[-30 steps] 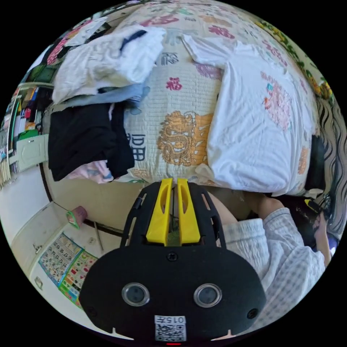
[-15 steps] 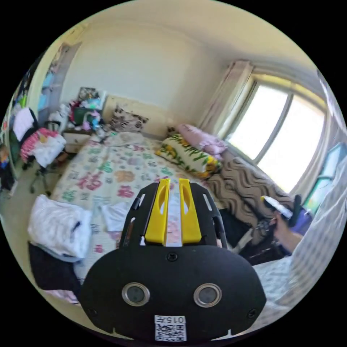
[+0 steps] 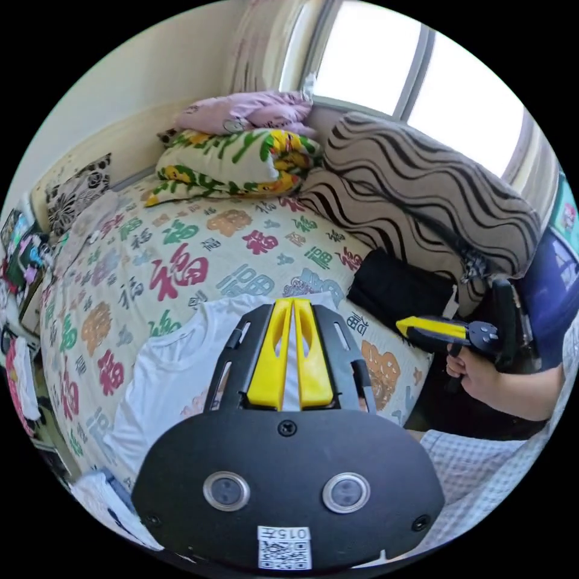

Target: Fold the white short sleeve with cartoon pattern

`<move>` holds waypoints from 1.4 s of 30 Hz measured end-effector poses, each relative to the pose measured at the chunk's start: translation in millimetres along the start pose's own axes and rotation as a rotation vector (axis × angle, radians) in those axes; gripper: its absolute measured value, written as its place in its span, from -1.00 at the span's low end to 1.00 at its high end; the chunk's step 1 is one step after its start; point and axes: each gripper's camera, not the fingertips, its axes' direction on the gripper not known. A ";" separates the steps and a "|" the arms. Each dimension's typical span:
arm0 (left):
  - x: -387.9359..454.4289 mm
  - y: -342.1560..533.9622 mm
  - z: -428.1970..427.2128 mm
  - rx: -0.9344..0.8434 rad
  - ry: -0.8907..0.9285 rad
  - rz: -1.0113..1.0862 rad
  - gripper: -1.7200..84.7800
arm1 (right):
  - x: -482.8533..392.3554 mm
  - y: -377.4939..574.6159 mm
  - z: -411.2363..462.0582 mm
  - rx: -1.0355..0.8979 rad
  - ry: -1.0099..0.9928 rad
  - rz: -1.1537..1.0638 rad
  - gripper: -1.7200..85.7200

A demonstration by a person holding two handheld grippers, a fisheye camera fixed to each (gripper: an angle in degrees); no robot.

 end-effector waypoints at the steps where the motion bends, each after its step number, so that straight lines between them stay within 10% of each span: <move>1: 6.7 -13.0 15.4 -0.030 -0.014 0.014 -0.95 | 24.2 -5.3 17.2 -0.053 -0.037 0.036 -0.97; 9: 88.6 -150.6 175.2 -0.354 0.049 0.175 -0.88 | 102.9 -50.9 75.9 -0.127 -0.225 0.154 -0.87; 24: 132.5 -264.4 228.0 -0.666 0.091 0.238 -0.92 | 143.5 -154.0 99.4 -0.312 -0.198 0.125 -0.96; 42: 28.2 -308.3 72.3 -0.180 0.145 -0.052 -0.96 | 168.6 -271.7 30.2 -0.159 -0.344 0.050 -0.98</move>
